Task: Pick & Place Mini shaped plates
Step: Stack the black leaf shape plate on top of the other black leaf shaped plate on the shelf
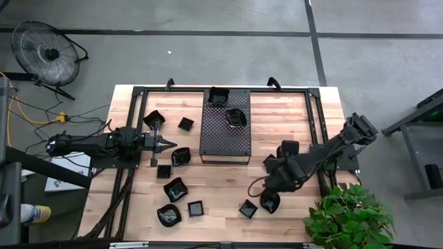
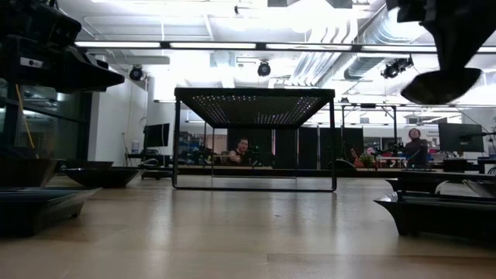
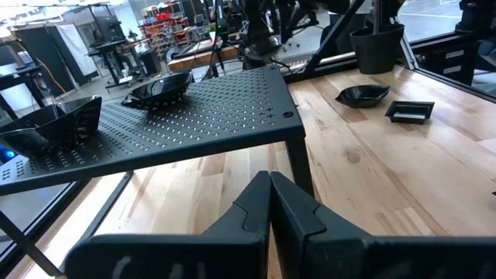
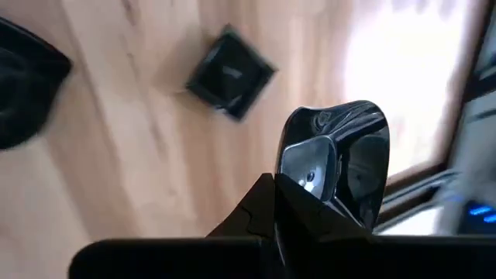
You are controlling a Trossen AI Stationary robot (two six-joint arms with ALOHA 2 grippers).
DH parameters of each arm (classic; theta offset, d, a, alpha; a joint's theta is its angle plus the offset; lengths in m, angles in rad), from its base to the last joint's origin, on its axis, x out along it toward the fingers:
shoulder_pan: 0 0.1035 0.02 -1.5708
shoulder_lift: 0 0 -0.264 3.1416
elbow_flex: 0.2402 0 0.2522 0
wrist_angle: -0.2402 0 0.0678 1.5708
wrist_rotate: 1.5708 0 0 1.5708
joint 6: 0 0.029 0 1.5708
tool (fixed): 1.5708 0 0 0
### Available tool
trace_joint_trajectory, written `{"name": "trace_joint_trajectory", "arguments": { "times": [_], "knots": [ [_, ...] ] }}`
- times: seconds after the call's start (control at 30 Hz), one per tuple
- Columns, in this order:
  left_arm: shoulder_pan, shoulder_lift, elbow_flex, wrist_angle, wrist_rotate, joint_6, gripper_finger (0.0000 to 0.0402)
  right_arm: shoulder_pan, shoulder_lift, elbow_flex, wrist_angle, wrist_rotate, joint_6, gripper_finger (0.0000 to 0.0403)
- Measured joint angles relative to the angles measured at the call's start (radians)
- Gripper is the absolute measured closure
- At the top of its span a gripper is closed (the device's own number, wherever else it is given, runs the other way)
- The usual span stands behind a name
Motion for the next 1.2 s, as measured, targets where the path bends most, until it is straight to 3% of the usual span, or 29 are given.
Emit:
{"name": "trace_joint_trajectory", "arguments": {
  "times": [0.17,0.67,0.93,1.2],
  "knots": [
    [0.0,0.0,0.0,0.0,0.0,0.0,0.04,0.018,-0.002,0.0,0.0,0.116,-0.156,0.0403],
    [0.0,0.0,0.0,0.0,0.0,0.0,0.04,-0.019,-0.002,0.0,0.096,0.282,-0.732,0.0403],
    [0.0,0.0,0.0,0.0,0.0,0.0,0.04,-0.11,-0.018,0.0,0.11,0.399,-1.104,0.0403],
    [0.0,0.0,0.0,0.0,0.0,0.0,0.04,-0.222,-0.105,0.0,0.211,0.448,-1.47,0.0403]
  ]
}}
